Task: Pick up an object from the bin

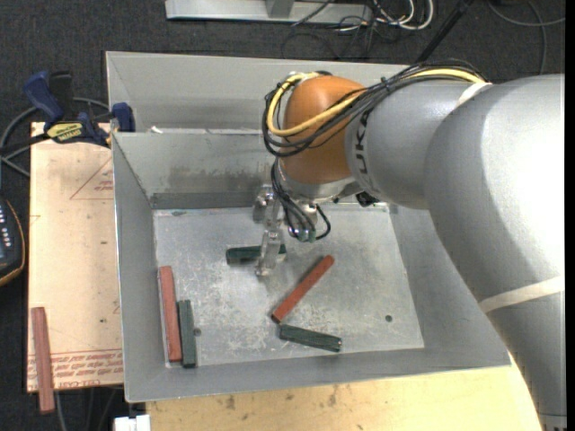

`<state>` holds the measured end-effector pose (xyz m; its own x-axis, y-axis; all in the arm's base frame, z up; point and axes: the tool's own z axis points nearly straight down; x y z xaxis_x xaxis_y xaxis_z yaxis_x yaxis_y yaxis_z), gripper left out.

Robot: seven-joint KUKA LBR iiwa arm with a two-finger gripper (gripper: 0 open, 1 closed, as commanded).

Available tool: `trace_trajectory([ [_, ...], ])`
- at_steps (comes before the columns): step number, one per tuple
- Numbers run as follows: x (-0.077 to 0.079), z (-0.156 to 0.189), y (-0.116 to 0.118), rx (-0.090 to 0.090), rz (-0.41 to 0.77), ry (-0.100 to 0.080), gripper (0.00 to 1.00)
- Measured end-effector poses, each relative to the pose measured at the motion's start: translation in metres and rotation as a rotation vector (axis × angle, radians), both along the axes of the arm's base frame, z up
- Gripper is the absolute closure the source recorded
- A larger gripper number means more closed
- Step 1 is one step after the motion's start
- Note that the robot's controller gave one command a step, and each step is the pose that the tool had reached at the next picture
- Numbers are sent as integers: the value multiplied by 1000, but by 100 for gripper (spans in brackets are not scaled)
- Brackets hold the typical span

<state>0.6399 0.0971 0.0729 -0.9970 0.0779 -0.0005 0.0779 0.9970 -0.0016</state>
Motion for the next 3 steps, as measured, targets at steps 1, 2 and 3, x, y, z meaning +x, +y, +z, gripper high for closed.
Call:
trace_trajectory([
  [1,1,1,4,3,3,-2,100],
  [2,-40,50,-11,2,275,-3,100],
  [3,-98,163,-32,2,287,-8,100],
])
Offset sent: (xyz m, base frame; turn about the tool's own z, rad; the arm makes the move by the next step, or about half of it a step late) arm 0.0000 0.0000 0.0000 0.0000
